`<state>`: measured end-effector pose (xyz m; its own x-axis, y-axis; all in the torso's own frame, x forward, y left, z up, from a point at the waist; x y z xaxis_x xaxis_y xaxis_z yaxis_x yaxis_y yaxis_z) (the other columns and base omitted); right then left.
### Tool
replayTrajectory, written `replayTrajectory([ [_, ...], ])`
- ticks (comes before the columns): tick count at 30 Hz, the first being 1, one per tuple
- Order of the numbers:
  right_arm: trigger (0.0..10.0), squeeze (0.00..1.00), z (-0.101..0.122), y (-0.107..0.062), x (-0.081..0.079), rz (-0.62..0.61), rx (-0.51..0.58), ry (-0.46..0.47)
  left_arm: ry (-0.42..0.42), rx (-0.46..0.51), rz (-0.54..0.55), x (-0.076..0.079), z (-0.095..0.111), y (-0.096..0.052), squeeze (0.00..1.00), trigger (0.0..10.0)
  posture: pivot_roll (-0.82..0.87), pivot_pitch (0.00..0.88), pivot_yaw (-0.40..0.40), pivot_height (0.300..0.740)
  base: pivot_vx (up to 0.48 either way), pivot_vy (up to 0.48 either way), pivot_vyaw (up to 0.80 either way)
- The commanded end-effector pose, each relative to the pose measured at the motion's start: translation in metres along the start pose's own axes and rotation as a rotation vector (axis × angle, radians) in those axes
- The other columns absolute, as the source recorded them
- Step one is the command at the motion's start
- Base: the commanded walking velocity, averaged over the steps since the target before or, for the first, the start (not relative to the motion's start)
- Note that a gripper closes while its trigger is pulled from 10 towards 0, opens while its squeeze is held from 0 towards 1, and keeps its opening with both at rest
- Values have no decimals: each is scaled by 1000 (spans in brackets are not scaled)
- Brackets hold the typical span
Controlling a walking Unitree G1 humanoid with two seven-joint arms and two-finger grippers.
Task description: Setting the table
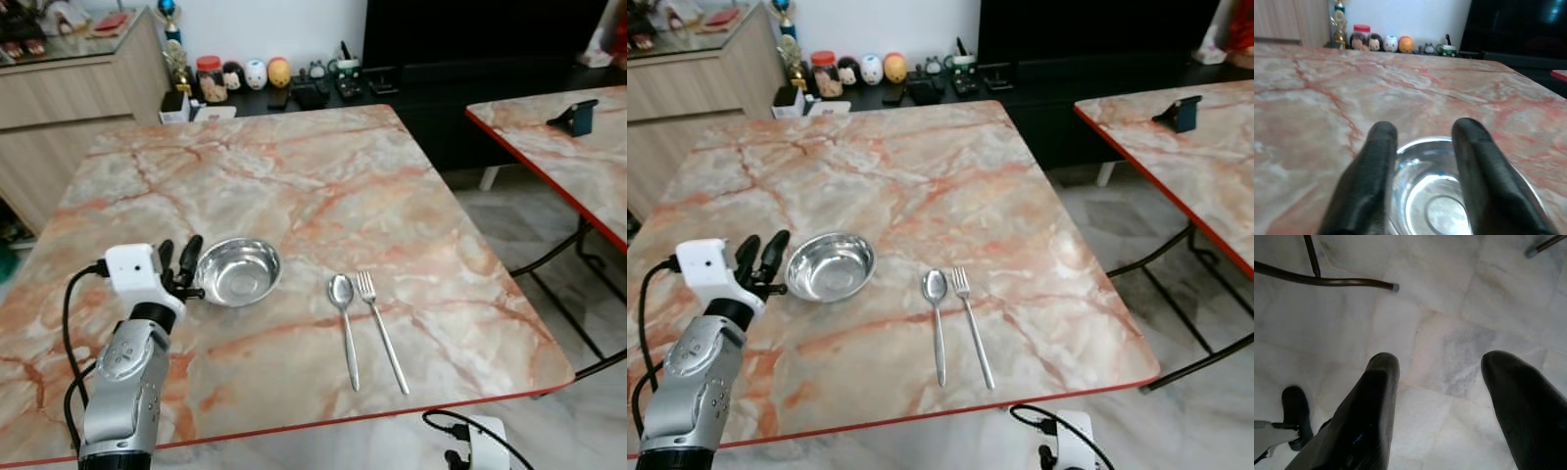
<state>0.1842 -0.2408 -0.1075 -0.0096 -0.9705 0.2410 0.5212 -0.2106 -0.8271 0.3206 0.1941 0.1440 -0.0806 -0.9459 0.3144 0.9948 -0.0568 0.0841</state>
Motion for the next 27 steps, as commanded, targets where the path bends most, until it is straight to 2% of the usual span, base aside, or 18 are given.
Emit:
replayTrajectory([
  [1,10000,0,-2,0,0,0,-11,-1,-13,10,-5,-1,9,3,1000,10000,-16,0,37,740,0,0,0],
  [7,10000,0,-3,0,0,0,-19,-15,-39,-77,31,-5,9,11,1000,10000,-12,0,35,740,0,0,0],
  [13,10000,0,-2,0,0,4,-18,-33,-66,-92,80,-7,13,24,1000,10000,-13,0,35,740,0,0,0],
  [18,10000,0,-2,0,0,1,-20,-39,-74,-120,162,-18,14,34,1000,10000,-17,0,35,740,0,0,0],
  [21,10000,0,-1,0,0,1,-21,-39,-77,-154,186,-21,10,36,1000,10000,-15,0,34,740,0,0,0],
  [22,10000,0,-1,0,0,1,-22,-42,-58,-218,228,-28,-2,35,1000,10000,-14,0,34,740,0,0,0],
  [23,10000,0,-1,0,0,-1,-23,-45,-48,-237,245,-32,-7,35,8,10000,-15,0,35,740,0,0,0],
  [27,10000,0,-2,0,0,-3,-25,-47,-78,-269,264,-36,-16,36,0,10000,-21,0,35,740,0,0,0],
])
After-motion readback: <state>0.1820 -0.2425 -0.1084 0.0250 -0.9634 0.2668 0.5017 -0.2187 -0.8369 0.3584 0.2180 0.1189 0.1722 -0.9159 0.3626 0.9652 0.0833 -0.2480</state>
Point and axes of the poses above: a point about 5 cm out from each wrist's last joint towards the gripper, its own y axis pointing out of the wrist towards the gripper, its own z axis along the axis of the wrist's last joint, x = y × z, the point moved 3 cm from there along y, pointing out of the wrist towards the gripper, and after that the axes turned 11 degrees about -y, right-handed, at the moved point
